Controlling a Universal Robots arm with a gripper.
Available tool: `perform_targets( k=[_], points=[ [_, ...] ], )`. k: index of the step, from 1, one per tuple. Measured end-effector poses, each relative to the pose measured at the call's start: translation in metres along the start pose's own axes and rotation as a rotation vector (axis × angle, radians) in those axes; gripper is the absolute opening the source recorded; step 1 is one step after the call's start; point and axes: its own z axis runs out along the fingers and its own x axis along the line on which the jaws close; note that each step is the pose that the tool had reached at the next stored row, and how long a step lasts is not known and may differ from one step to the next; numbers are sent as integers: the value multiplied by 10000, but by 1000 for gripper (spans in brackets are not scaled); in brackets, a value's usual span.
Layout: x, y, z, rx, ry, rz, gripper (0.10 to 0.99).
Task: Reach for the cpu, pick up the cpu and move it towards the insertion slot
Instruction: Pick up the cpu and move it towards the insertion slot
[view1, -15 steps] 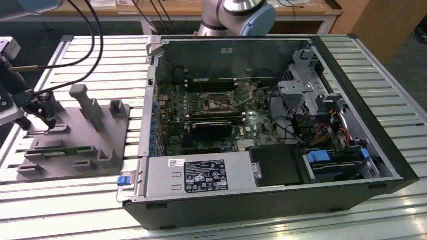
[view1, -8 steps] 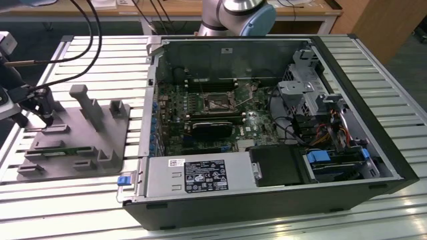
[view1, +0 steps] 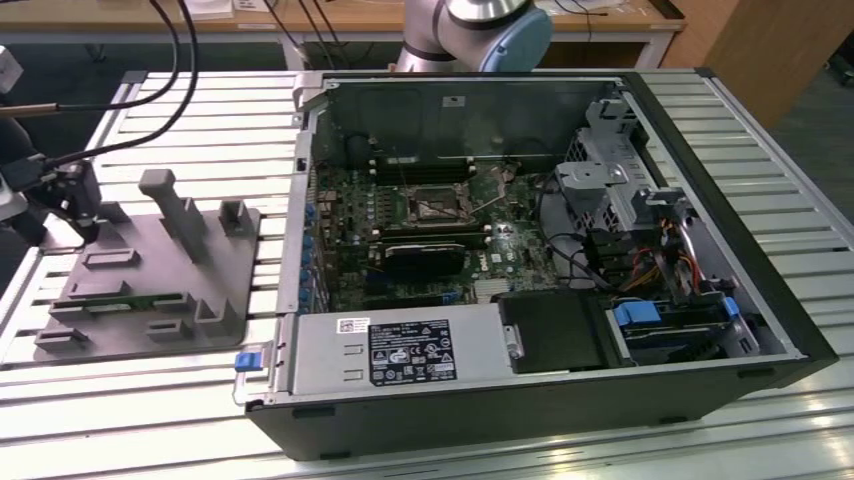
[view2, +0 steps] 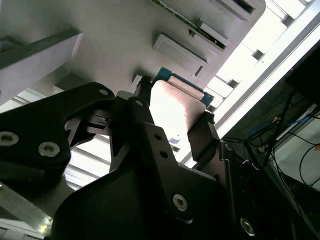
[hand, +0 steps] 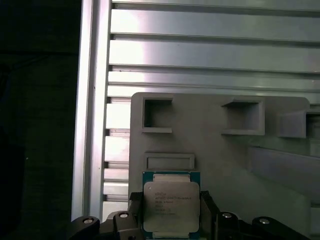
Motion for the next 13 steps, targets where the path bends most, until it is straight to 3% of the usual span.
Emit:
perform_targets(
  k=[13],
  points=[
    [-3,14,-320,0,0,0,541]
  ],
)
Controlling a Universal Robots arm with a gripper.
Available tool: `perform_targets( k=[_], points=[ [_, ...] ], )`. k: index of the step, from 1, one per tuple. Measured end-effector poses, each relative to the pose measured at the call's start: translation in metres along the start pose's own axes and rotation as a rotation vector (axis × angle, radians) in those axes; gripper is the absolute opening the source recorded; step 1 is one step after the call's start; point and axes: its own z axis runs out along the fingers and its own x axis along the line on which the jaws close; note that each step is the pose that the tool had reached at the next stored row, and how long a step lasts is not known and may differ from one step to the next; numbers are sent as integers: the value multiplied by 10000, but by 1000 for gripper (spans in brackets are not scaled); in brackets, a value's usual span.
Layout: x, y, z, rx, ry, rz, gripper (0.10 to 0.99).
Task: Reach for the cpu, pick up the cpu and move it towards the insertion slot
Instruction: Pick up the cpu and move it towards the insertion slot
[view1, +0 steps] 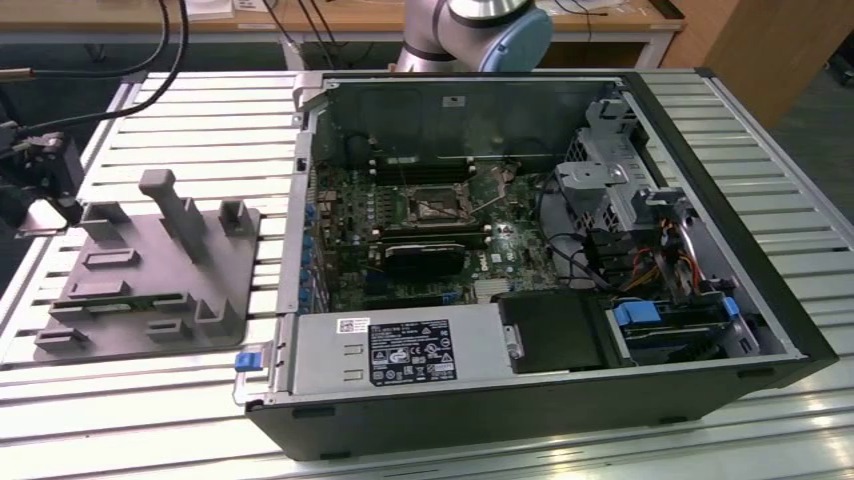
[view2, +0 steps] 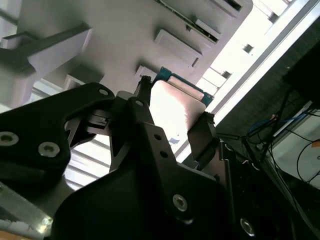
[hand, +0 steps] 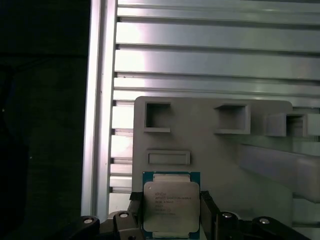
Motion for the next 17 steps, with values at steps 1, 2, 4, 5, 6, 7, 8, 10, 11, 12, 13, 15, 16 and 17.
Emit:
perform_targets(
  k=[1,2,4,5,6,7,8,10,11,12,13,15,16,17],
  points=[
    [0,1,-28,0,-2,0,541],
    [-1,3,-56,-1,-2,0,541],
    [-1,5,-115,0,-1,0,541],
    [-1,6,-144,0,-2,0,541],
    [-1,8,-173,0,-2,0,541],
    [-2,9,-201,0,-3,-1,541],
    [-2,10,-226,0,-4,-1,541],
    [-2,12,-278,-1,-7,-1,541],
    [-2,14,-308,0,-9,0,541],
    [-3,15,-337,0,-11,-1,541],
    [-3,16,-364,0,-15,-1,541],
    [-4,18,-415,0,-21,-2,541],
    [-4,19,-433,0,-24,-1,541],
    [-4,20,-454,0,-23,-1,541]
  ],
)
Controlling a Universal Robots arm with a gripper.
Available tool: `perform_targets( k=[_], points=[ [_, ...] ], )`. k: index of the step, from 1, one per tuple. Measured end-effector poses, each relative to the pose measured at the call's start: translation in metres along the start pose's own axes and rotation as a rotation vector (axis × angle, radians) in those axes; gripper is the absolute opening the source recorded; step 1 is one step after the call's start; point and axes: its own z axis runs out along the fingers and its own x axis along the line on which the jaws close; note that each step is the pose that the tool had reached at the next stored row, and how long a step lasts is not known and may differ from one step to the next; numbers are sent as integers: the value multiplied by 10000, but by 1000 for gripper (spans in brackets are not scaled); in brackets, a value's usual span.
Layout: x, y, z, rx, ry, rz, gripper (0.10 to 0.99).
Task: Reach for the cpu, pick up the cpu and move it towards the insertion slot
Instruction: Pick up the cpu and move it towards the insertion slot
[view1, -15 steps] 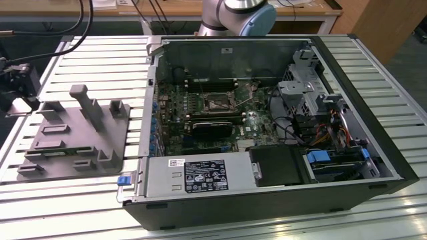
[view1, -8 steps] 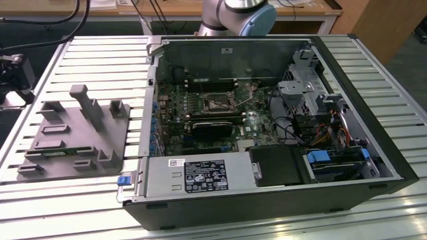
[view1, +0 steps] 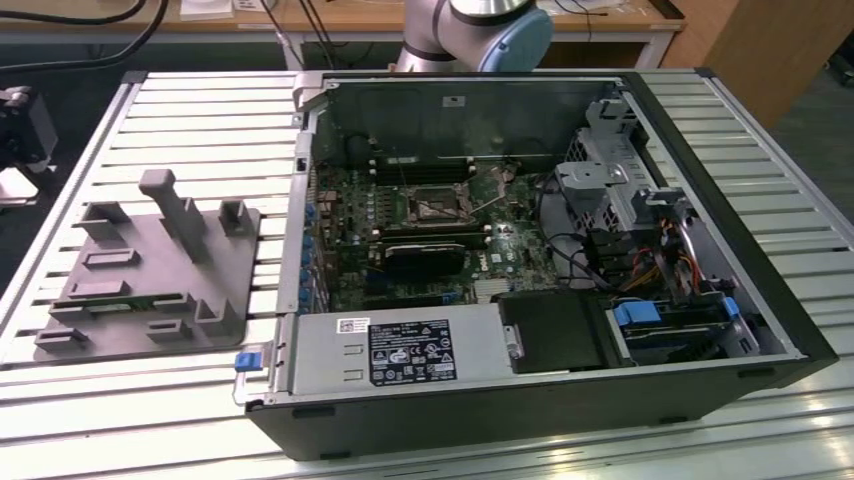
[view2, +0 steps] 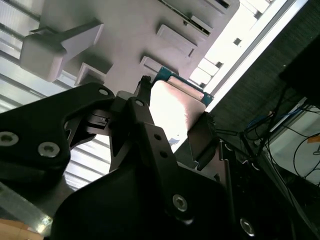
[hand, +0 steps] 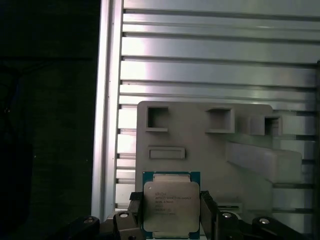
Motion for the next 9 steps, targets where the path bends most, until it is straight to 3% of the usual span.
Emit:
perform_targets(
  k=[9],
  points=[
    [-3,11,-248,0,-9,-1,541]
  ],
)
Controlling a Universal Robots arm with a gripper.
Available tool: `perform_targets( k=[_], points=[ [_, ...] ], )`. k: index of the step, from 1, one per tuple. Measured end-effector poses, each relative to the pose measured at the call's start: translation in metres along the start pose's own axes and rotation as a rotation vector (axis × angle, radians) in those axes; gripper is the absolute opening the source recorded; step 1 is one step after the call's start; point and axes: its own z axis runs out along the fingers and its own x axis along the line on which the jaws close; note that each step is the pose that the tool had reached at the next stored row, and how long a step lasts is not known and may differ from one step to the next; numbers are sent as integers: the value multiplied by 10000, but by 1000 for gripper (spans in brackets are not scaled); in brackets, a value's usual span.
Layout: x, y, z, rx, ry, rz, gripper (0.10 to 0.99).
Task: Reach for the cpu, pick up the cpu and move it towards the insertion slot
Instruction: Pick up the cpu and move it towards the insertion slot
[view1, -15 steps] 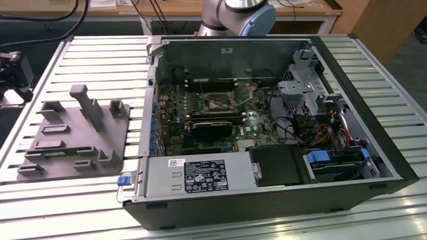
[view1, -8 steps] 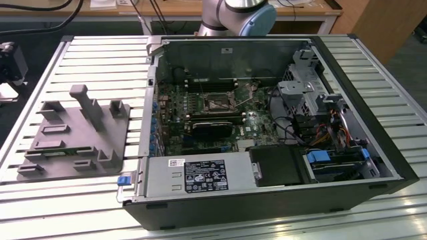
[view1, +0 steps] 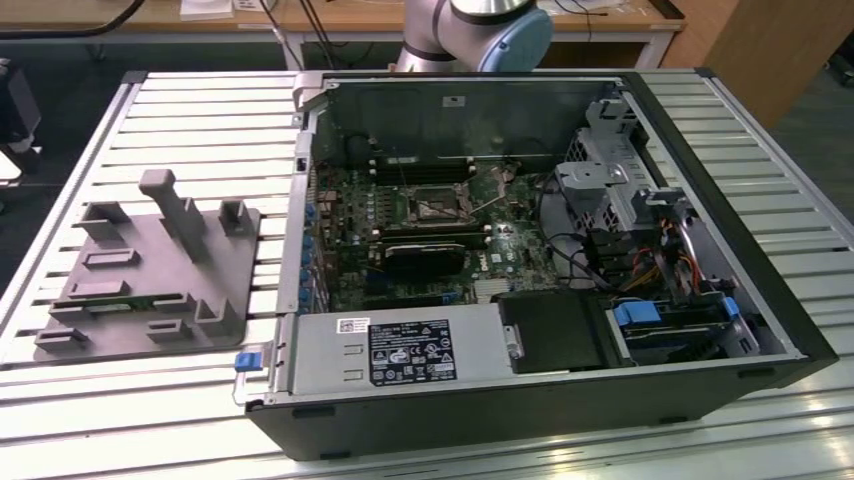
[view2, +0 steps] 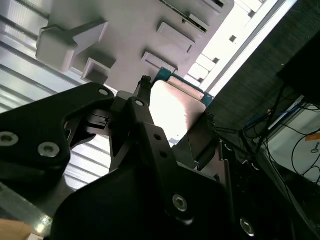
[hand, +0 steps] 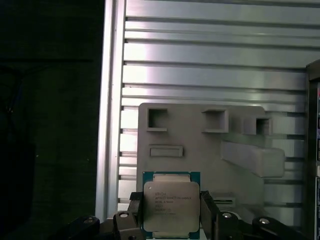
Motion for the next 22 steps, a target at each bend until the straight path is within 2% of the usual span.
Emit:
perform_targets(
  k=[10,17,22],
  points=[
    [-4,13,-293,0,-16,-1,541],
    [-5,21,-462,0,-29,-1,541],
    [-5,21,-469,0,-32,-1,541]
  ],
)
